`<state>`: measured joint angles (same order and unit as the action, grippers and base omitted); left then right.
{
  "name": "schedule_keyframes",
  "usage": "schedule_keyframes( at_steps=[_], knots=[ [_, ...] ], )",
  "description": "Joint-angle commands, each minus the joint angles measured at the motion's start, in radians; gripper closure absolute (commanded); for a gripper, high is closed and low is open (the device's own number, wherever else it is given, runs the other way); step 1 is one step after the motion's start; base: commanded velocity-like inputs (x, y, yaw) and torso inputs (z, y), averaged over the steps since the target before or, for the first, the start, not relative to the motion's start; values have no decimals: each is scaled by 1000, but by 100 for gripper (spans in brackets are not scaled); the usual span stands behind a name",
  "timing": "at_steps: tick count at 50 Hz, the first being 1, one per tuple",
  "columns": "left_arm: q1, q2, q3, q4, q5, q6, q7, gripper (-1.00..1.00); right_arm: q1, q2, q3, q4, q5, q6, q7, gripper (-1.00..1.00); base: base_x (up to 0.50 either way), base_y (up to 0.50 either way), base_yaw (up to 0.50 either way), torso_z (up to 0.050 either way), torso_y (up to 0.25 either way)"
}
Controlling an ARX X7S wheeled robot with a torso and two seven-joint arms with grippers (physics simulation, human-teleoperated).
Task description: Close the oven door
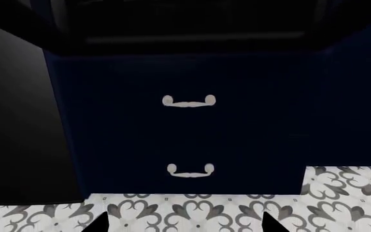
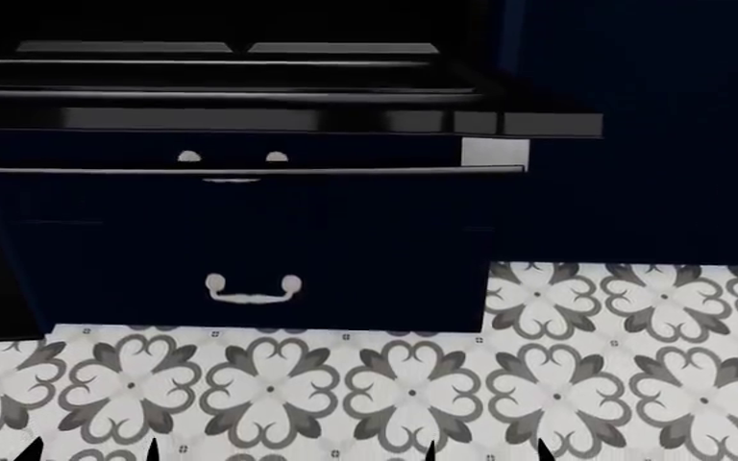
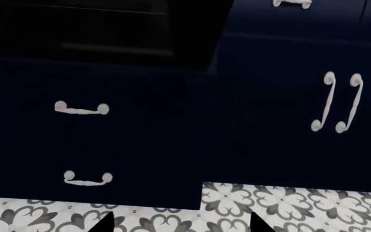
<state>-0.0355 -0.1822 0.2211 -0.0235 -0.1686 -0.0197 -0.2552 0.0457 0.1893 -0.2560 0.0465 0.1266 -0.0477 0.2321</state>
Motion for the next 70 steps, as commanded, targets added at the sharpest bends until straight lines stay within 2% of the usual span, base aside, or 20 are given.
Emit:
schedule_keyframes(
  at_steps=[1,13,33,70],
  knots=[
    [-2,-4,5,-2,-8,-1,-4,-100,1,4,-6,-2,3,2,7,-100,0,0,0,-50,0],
    [4,-10,8,8,-19,12,-5,-100,-1,10,-13,-3,4,-6,11,-100,0,0,0,-50,0],
    [0,-15,15,4,-26,19,-17,-100,-3,21,-23,-19,11,-10,17,-100,0,462,0,0,0],
    [1,-29,36,10,-31,28,-31,-100,-5,33,-38,-19,29,-33,23,-100,227,71,0,0,0]
  ],
)
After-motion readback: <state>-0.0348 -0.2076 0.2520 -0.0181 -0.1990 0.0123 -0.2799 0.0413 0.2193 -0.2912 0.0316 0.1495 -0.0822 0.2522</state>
